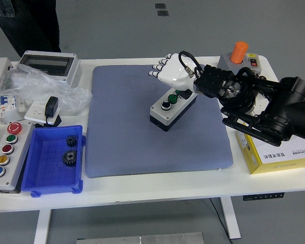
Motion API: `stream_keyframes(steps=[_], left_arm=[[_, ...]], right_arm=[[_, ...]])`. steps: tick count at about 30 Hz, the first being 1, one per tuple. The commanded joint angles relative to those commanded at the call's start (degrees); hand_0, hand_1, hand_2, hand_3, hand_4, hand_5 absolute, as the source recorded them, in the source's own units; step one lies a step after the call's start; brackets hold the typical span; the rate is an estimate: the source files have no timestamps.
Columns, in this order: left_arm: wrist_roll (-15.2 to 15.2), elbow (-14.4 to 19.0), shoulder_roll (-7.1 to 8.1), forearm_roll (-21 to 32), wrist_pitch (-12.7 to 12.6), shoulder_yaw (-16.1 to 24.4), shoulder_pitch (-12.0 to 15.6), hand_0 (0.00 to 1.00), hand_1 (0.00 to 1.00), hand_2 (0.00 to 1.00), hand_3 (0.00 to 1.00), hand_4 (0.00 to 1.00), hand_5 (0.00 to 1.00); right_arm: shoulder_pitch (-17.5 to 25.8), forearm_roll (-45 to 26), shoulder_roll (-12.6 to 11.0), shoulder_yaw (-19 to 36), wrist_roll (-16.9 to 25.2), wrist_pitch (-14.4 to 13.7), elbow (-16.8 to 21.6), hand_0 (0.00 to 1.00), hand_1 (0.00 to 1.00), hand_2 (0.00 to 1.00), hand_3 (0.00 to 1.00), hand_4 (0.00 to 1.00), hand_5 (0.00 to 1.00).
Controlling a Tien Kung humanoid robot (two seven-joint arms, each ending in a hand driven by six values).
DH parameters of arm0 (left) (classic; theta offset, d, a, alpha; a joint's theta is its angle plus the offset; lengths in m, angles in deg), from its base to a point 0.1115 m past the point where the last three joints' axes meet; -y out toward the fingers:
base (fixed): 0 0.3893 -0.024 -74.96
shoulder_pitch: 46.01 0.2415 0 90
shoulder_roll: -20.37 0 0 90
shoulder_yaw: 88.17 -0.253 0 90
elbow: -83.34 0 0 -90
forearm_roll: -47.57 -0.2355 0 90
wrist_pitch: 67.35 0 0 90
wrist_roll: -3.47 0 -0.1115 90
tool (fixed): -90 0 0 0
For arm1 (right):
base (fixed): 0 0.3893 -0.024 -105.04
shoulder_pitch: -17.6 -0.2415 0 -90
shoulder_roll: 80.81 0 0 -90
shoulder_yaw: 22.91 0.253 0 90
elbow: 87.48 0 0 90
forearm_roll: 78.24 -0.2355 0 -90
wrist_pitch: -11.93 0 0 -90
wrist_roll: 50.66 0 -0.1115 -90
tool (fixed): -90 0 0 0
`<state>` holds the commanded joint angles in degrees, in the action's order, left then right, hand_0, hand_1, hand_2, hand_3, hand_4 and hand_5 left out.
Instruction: Pick up the button,place it on the desk,press the button,press the button
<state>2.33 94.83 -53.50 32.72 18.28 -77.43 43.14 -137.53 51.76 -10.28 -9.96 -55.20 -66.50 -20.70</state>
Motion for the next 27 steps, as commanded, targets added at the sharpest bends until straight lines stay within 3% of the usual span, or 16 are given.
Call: stream_keyframes(steps=[10, 27], left_arm=[[0.1, 0.0, 0.09, 0.4, -0.1, -0.4, 0.2, 0.589, 0.627, 0.600, 0.610, 0.652, 0.328], [0.6, 0.0, 0.41, 0.2, 0.2, -0.8, -0.7, 0.589, 0.626, 0.602, 0.610, 0.633, 0.332]], right_arm=[[1.6, 0.0, 0.5, 2.2, 3.0, 3.2, -1.3, 0.913, 0.970, 0.998, 0.998, 0.805, 0.011], [5.8, 0.0, 3.5, 5.0, 6.4, 3.0, -6.9, 0.907, 0.969, 0.998, 0.998, 0.777, 0.002]])
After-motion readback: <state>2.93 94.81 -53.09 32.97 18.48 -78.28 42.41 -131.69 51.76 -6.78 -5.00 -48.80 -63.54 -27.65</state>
